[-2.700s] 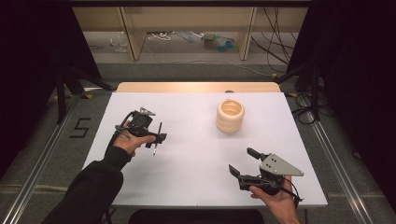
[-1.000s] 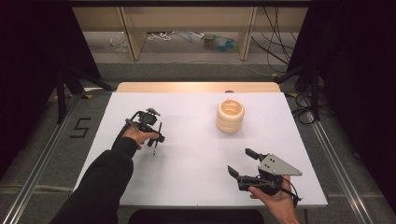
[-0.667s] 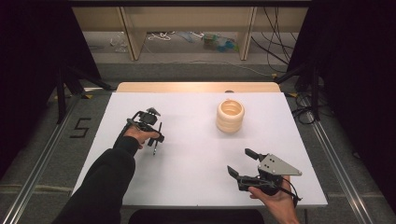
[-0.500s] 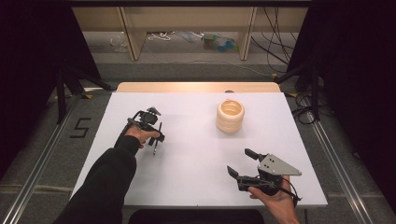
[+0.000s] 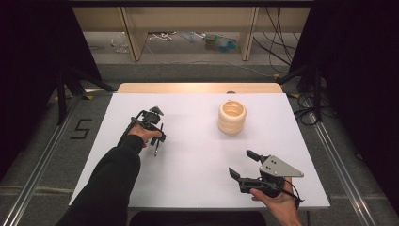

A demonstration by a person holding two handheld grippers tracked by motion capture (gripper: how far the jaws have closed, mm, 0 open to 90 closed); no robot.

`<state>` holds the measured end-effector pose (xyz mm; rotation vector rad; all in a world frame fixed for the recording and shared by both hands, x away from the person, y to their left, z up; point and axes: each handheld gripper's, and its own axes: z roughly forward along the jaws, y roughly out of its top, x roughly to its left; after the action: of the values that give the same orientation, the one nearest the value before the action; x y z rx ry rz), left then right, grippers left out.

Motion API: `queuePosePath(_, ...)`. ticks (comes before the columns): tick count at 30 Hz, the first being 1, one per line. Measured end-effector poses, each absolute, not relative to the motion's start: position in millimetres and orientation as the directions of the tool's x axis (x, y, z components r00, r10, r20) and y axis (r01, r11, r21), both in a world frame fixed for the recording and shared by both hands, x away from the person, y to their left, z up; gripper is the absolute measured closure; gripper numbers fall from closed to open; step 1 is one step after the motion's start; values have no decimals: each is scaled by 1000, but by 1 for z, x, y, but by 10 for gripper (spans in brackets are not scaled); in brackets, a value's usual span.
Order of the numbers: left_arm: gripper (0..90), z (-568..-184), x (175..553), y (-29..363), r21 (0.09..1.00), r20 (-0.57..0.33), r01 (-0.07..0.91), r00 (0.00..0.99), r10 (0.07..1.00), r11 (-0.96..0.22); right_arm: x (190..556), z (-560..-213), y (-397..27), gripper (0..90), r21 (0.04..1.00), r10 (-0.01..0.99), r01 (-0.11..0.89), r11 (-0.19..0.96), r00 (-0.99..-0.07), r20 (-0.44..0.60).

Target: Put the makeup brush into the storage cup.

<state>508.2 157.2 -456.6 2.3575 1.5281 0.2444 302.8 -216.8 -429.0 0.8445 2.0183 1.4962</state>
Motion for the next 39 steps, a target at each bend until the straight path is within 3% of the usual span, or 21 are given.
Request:
queuePosePath(19, 596, -462, 512, 157, 312, -45, 865, 427, 903, -393, 303, -429, -217, 177, 959, 716, 193, 210, -698, -17)
queuePosePath(22, 622, -461, 514, 158, 312, -8, 847, 454, 891, -429, 303, -429, -217, 177, 957, 717, 196, 214, -697, -18)
queuePosePath(32, 689, -462, 512, 152, 308, -27, 873, 406, 914, -379, 302, -430, -215, 178, 959, 711, 210, 193, -703, 11)
queuePosePath(39, 756, -460, 517, 158, 288, -16, 852, 460, 888, -437, 302, -429, -216, 179, 958, 721, 191, 212, -692, -21)
